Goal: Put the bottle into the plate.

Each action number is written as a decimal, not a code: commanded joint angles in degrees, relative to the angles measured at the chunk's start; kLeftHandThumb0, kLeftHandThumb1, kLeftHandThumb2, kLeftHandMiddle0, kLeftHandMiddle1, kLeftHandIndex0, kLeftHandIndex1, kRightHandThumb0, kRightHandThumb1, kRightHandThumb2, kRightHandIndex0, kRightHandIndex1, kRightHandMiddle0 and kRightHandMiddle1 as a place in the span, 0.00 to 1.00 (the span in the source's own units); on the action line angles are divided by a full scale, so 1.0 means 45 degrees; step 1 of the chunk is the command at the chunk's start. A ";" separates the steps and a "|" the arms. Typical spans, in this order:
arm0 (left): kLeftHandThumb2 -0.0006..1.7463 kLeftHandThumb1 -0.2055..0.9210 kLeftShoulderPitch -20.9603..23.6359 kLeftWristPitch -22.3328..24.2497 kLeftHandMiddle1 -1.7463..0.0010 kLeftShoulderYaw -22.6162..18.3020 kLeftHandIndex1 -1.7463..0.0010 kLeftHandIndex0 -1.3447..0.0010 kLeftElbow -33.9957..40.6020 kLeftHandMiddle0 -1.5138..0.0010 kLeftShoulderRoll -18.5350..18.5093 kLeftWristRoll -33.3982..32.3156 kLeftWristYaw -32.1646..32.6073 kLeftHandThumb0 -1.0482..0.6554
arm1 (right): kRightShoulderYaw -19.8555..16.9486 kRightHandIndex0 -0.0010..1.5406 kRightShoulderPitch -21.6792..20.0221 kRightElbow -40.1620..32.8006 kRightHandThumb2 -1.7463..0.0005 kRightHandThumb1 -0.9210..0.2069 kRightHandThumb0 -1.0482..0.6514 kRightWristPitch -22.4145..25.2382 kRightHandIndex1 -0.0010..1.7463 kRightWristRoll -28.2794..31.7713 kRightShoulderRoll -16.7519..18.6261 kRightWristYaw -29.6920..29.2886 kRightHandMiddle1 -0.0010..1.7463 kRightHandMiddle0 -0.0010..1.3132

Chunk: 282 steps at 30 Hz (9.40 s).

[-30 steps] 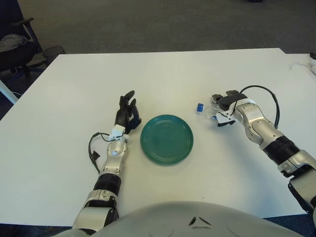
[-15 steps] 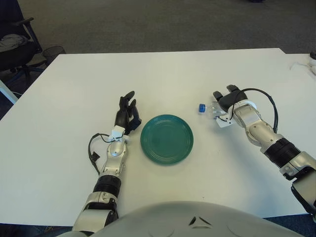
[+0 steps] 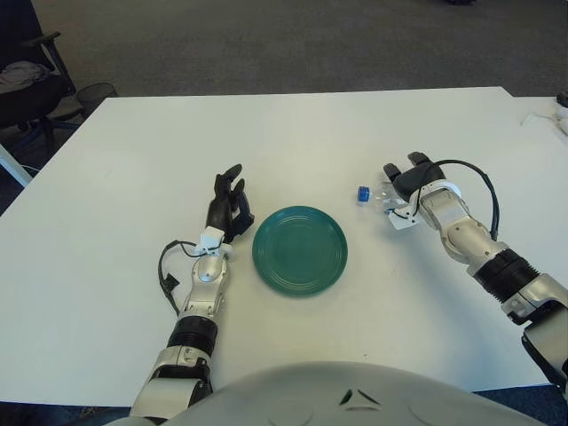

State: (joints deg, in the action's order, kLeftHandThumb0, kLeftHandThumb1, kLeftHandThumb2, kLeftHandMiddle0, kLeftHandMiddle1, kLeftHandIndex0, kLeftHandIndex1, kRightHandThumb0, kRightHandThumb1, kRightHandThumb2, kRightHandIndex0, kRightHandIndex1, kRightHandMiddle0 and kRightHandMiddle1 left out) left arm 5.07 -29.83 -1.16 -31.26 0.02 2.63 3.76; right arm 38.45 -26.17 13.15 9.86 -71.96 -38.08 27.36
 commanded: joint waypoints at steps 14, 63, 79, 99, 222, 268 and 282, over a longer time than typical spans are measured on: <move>0.53 1.00 -0.1188 0.0391 0.99 0.0079 0.54 1.00 -0.0623 0.73 0.0153 -0.0022 -0.0103 0.12 | -0.0038 0.16 0.1381 0.1202 0.86 0.01 0.09 -0.0920 0.05 0.1565 0.0673 0.0178 0.33 0.00; 0.53 1.00 -0.0829 0.0539 0.99 0.0010 0.50 1.00 -0.0876 0.72 0.0147 -0.0054 -0.0063 0.12 | -0.3097 0.56 0.1865 0.4268 0.03 0.83 0.62 -0.2142 0.98 0.6381 0.1736 -0.4303 1.00 0.49; 0.53 1.00 -0.0706 0.0640 0.99 -0.0011 0.50 1.00 -0.0922 0.72 0.0104 -0.0070 -0.0109 0.11 | -0.5031 0.55 0.0802 0.0214 0.06 0.80 0.62 -0.0487 0.98 0.7612 0.1909 -0.3672 1.00 0.46; 0.53 1.00 -0.0680 0.0601 0.99 -0.0014 0.51 1.00 -0.0906 0.72 0.0000 0.0022 -0.0121 0.11 | -0.5060 0.55 0.2855 -0.9455 0.09 0.77 0.62 -0.0280 0.94 0.8875 0.3959 -0.2566 1.00 0.43; 0.53 1.00 0.0530 -0.2232 1.00 -0.0221 0.58 1.00 -0.4561 0.80 -0.0493 -0.0188 -0.0643 0.09 | -0.4102 0.00 0.2875 -0.5890 0.57 0.00 0.00 -0.7626 0.00 0.8035 0.3006 -0.2797 0.00 0.00; 0.54 1.00 -0.0918 0.0605 0.98 0.0059 0.52 1.00 -0.0422 0.74 -0.0219 0.0062 -0.0184 0.12 | -0.9924 0.11 0.2832 0.1882 0.55 0.00 0.23 -0.9542 0.00 1.5030 0.7988 -0.8423 0.27 0.00; 0.54 1.00 -0.0994 0.0662 0.98 -0.0005 0.52 1.00 -0.0220 0.74 -0.0220 -0.0061 -0.0262 0.12 | -0.9982 0.11 0.3434 0.3189 0.53 0.00 0.22 -1.0321 0.00 1.4755 0.7870 -0.8724 0.25 0.00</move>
State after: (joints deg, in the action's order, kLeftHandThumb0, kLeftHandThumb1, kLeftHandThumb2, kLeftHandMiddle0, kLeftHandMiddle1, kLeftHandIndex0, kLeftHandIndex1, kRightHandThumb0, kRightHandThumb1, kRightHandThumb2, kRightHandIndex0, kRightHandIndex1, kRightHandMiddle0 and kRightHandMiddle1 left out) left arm 4.51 -29.79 -1.19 -29.60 -1.08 2.65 3.25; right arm -6.57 -11.70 26.80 -35.04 -5.14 -2.55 -11.70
